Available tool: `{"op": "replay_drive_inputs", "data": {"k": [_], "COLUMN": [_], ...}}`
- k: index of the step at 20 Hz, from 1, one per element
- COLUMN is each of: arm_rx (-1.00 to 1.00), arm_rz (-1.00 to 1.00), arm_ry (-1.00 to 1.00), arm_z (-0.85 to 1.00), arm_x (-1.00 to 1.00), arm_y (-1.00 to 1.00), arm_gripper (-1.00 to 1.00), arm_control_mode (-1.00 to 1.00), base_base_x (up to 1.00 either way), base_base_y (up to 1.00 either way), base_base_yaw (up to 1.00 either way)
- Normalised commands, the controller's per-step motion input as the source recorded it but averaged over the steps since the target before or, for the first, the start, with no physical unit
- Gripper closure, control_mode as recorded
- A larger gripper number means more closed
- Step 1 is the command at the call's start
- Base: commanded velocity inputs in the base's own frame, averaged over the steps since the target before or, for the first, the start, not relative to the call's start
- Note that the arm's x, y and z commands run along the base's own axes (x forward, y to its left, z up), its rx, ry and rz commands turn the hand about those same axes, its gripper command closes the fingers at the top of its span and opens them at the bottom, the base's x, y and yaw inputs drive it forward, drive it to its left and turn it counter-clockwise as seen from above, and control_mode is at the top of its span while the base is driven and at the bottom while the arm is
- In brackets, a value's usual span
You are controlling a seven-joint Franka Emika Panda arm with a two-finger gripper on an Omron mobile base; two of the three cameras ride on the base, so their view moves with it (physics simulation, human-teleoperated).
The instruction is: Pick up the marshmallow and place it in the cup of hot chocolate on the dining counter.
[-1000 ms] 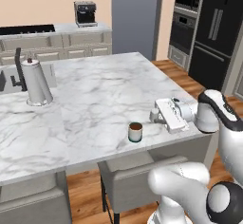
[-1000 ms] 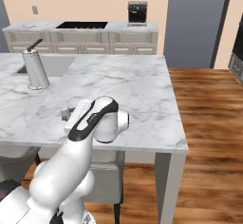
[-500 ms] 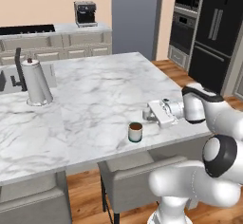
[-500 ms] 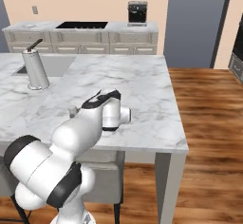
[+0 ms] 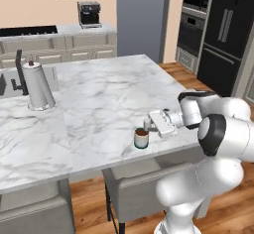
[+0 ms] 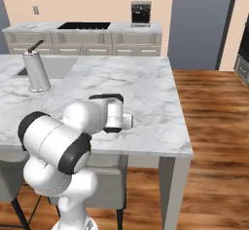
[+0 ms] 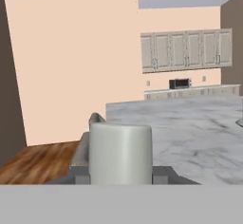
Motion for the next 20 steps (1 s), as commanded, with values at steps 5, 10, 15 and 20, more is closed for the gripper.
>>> {"op": "replay_drive_inputs", "data": {"k": [5,10,15,20], "arm_rx": [0.0,0.0,0.0,0.0], "arm_rz": [0.0,0.0,0.0,0.0], "arm_ry": [0.03,0.03,0.02,0.0], "arm_z": [-0.37,-0.25,-0.29,-0.26], "arm_x": [0.47,0.54,0.38,0.45], "arm_y": [0.02,0.0,0.0,0.0], "arm_gripper": [1.0,1.0,1.0,1.0], "arm_control_mode": [-1.0,-1.0,-1.0,-1.0], "base_base_x": [0.0,0.0,0.0,0.0], "base_base_y": [0.0,0.0,0.0,0.0], "base_base_yaw": [0.0,0.0,0.0,0.0]}}
